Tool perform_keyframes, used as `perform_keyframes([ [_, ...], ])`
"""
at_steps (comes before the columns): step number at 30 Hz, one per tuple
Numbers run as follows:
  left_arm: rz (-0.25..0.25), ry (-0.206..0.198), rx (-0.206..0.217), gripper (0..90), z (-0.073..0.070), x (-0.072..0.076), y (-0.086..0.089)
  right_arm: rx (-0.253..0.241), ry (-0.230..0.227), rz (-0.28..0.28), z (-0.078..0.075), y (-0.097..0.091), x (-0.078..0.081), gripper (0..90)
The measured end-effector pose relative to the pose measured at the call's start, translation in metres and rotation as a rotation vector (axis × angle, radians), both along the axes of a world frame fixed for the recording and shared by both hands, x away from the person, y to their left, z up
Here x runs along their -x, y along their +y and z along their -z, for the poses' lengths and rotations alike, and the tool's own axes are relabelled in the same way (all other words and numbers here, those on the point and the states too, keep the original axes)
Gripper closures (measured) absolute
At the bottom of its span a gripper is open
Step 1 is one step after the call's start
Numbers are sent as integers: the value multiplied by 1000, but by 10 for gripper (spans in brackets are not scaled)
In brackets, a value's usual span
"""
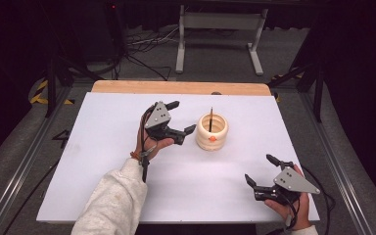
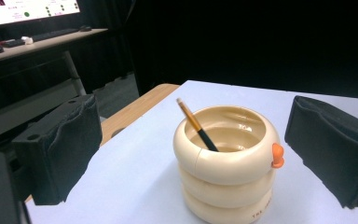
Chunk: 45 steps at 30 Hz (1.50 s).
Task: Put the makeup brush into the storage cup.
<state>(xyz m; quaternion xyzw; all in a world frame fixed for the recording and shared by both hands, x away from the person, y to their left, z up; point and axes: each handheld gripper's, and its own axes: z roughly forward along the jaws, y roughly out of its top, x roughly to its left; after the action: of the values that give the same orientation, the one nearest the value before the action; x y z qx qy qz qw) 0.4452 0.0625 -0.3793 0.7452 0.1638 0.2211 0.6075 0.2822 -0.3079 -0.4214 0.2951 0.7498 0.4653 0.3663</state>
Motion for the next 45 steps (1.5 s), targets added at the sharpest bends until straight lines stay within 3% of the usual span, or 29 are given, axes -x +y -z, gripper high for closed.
perform_keyframes([
  [9, -13, -28, -5, 49, -4, 7, 11, -2, -4, 3, 0, 0, 0, 82],
  [25, -36, -46, -53, 44, -4, 16, 28, -2, -5, 5, -1, 0, 0, 82],
  [37, -45, -55, -49, 42, -3, 27, 43, 2, -5, 5, -1, 0, 1, 82],
  [45, -56, -64, -72, 40, 1, 36, 54, 3, -6, 4, -1, 1, 1, 82],
])
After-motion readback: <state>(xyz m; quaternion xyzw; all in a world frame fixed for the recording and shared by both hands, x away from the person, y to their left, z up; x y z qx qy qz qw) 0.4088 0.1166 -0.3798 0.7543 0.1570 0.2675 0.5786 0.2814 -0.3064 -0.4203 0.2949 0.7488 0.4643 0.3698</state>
